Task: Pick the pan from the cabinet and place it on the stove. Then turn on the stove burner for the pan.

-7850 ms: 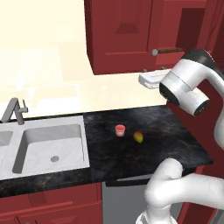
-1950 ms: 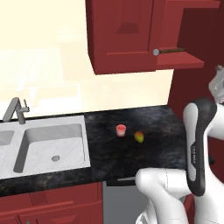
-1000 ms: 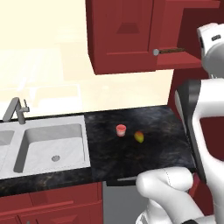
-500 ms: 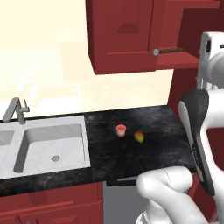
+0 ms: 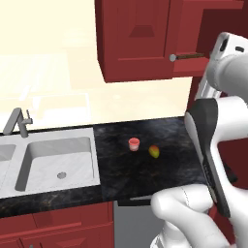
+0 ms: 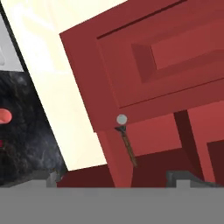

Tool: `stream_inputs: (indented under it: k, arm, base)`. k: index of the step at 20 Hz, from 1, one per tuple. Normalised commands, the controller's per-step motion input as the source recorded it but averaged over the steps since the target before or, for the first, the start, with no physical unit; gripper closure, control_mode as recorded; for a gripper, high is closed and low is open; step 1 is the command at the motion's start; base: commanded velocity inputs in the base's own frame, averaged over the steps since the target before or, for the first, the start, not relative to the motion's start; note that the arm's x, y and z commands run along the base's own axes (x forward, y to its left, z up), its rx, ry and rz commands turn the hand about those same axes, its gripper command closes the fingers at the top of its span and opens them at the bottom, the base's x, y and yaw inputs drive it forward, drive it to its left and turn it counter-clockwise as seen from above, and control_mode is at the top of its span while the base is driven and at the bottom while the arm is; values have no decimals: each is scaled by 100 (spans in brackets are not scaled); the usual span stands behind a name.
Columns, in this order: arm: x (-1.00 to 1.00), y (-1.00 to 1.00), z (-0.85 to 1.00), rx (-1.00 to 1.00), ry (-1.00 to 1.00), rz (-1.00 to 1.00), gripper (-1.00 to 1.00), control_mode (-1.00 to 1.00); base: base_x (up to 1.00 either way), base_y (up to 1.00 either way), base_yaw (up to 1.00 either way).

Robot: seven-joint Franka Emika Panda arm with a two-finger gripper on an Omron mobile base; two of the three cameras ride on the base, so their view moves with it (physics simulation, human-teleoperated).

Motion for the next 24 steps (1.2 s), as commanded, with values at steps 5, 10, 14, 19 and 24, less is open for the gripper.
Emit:
stream_inputs:
  k: [5,10,14,19,24]
  arm:
    - [-4,61,0,29,0,-11,-100,-100]
    - [0,45,0,29,0,-15,-100,-100]
    - [18,5,0,36,-1,-12,-100,-100]
    - [40,-8,0,42,-7,-1,-100,-100]
    - [32,-22,-2,45,-16,0,-100,-100]
  base:
    - [0,0,0]
    - [0,0,0]
    - [0,0,0]
    - [0,0,0]
    - [0,0,0]
